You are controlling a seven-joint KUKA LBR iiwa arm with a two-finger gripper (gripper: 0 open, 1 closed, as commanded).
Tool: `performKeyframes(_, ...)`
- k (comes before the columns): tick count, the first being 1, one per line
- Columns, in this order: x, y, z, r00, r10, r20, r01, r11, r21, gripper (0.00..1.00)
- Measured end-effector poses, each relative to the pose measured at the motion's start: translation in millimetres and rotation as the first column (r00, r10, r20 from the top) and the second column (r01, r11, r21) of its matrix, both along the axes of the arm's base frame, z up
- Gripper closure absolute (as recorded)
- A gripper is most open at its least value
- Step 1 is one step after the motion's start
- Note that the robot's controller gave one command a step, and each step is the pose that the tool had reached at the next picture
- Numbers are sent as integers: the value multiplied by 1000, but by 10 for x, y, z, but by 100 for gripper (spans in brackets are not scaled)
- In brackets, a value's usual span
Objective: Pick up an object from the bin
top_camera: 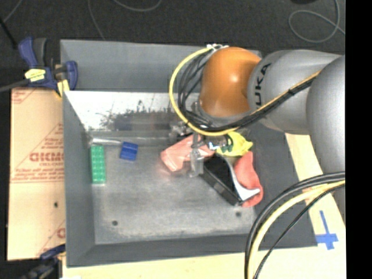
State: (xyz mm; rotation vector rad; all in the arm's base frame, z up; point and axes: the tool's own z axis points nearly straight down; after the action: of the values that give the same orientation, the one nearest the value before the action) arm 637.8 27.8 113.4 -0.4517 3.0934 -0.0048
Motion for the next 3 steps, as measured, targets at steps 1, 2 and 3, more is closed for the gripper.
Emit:
performKeyframes(1,96,37,-91,990,139,-2,-139,990,0,0)
performKeyframes(2,117,-6,-146,976,216,3,-216,976,-3,0)
performKeyframes(3,192,89,-158,922,387,9,-387,922,-4,100)
